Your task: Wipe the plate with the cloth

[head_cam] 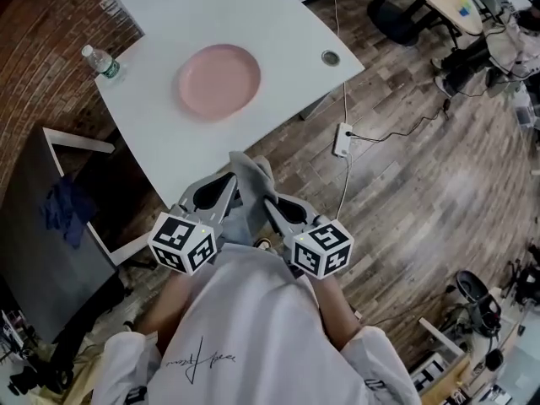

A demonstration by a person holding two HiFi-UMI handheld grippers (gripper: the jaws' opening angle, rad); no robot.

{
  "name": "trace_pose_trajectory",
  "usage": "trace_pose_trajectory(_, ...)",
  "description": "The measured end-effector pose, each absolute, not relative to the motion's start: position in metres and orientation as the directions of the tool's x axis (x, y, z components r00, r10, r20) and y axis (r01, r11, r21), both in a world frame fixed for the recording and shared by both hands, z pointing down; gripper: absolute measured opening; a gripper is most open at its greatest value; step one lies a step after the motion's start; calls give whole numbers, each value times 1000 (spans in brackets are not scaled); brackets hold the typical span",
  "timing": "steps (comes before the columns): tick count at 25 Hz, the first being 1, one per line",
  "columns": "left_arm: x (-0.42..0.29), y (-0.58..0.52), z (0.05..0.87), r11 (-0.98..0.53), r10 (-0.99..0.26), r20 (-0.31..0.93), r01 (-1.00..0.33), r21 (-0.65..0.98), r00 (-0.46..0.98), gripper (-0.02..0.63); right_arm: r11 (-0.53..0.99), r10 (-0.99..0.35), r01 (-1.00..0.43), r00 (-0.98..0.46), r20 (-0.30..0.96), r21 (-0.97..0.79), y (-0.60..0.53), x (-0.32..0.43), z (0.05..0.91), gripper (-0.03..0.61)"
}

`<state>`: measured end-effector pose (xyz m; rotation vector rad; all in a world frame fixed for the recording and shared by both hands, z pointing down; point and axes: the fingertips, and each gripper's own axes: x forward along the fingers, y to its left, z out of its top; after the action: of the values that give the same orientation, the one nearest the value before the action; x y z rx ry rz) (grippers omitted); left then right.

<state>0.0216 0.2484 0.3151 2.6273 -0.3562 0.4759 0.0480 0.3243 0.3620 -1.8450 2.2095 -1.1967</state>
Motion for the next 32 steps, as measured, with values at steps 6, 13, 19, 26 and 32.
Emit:
trace_pose_trajectory(6, 24, 199, 318, -847, -209, 404, -372, 381, 890, 18, 4, -838, -826, -311, 449, -563, 282, 65, 365, 25)
trace_pose_trajectory(13, 15, 147, 323, -825, -240, 422, -413, 386, 874, 18, 22, -830, -831, -325, 453, -556, 228, 69, 364, 25)
trace_pose_trajectory(19, 5, 113, 331, -796, -274, 420, -449, 405, 865, 18, 41, -815, -837, -344, 467, -545, 196, 66, 367, 25)
trace_pose_trajectory(26, -6, 80, 337, -778, -304, 406, -470, 417, 862, 18, 61, -803, -860, -344, 487, -506, 160, 60, 369, 25)
trace_pose_trajectory(32, -16, 69, 350, -732, -312, 404, -489, 475, 860, 18, 62, -791, -870, -342, 508, -490, 152, 51, 374, 26)
